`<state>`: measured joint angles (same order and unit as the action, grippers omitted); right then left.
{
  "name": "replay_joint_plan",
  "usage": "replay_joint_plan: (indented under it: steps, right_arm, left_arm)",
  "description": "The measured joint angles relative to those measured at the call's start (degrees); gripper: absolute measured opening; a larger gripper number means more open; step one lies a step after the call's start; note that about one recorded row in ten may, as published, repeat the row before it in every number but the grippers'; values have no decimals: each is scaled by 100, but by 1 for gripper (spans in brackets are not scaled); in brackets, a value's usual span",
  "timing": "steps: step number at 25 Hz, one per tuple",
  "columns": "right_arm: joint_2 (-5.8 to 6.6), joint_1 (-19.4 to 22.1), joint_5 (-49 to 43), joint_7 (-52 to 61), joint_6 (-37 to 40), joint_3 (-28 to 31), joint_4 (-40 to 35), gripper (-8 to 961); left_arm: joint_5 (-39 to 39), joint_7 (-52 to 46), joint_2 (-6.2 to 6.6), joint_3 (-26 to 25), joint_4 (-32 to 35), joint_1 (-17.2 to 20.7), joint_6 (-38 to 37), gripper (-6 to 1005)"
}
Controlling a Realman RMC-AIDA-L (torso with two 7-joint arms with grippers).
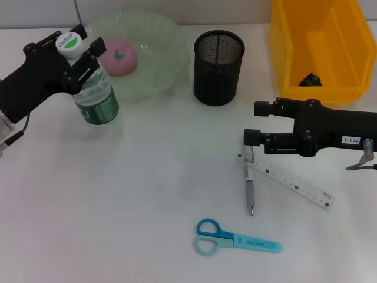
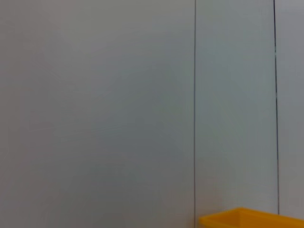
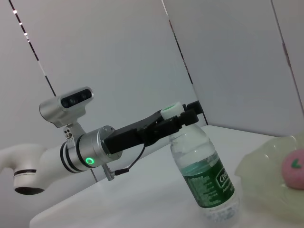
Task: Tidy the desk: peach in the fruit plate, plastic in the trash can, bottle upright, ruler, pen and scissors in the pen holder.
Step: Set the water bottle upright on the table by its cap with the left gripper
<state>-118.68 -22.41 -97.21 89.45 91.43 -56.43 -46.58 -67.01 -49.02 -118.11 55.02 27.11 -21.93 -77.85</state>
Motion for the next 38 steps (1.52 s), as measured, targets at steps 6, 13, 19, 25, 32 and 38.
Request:
replay_joint_plan:
  steps: [6,13,19,25,32,38]
  right_arm:
    - [-16,2,0,-55,1,1,48,835]
    - [-14,-25,0,-81,5,1,110,834]
    - [8,-45,1,-83,7,4,180,834]
    - [20,-44,1,-86,1,1,193,834]
    - [19,-20,10,-86,-3,73,190,833]
    - [9,38,42,102,159,609,-69,833]
  left_arm:
    - [-117,24,-2,0,127,21,355,431]
    - [-120,453,-37,0,127,11,426,460]
    - [-90,535,-67,0,63,-16,627,496]
    - [-68,451,-73,-1,45,-42,733,532]
    - [-49,297,-62,-52,165,-26,508,735]
    - [217,-80,91,31,559,535,-1871,802]
